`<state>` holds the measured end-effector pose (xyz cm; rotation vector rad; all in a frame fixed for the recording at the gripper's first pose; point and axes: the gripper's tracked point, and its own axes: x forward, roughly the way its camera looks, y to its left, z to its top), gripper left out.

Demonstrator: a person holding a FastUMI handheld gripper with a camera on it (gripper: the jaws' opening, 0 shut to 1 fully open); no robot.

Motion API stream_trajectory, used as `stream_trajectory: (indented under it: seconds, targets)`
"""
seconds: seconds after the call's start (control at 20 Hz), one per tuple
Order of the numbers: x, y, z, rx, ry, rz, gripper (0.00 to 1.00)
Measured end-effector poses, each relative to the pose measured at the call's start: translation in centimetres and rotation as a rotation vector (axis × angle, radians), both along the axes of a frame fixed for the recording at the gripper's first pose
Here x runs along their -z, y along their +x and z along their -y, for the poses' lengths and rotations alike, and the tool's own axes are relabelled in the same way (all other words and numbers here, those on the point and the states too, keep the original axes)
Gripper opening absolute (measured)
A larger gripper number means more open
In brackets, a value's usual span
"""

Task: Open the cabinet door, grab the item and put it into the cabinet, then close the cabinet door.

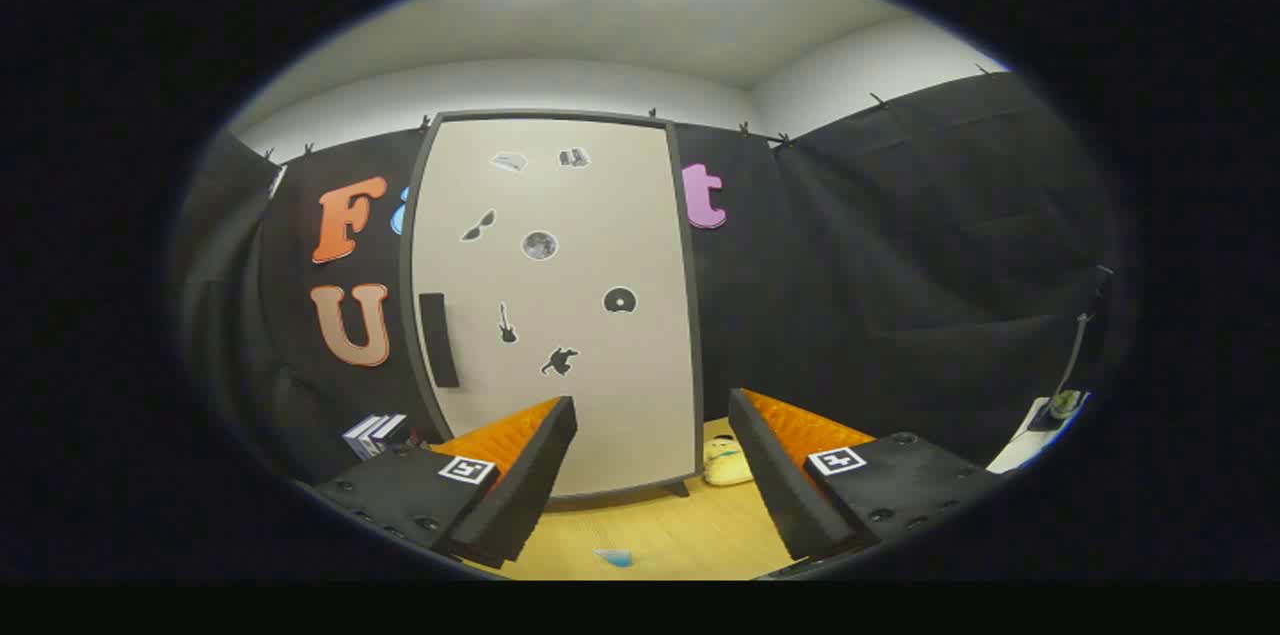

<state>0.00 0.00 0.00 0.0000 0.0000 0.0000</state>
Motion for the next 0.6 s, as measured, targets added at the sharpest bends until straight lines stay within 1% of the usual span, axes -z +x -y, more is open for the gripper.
stream_trajectory:
  seconds: [0.6]
  targets:
    - [0.3, 0.7, -1.7, -0.031, -0.005, -0.014, 0.98]
